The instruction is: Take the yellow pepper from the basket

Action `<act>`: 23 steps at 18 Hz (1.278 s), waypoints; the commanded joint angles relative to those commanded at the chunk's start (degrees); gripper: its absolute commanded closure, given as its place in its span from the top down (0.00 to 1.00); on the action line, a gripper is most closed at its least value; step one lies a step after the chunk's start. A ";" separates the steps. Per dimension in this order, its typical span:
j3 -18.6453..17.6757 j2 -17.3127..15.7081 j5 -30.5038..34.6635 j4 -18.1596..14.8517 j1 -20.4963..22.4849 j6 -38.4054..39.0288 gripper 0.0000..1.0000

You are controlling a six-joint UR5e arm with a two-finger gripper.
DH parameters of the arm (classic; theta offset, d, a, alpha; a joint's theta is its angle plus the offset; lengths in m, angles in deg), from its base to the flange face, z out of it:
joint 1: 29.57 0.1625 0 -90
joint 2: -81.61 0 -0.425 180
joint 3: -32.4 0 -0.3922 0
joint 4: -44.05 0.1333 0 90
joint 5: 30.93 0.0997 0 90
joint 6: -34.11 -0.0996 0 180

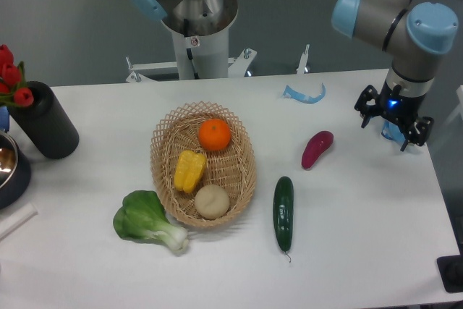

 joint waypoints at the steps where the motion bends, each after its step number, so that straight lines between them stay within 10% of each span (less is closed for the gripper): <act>1: -1.05 -0.96 0.00 0.00 -0.96 1.23 1.00; 23: -3.27 -2.55 -0.70 -0.18 -22.14 36.12 1.00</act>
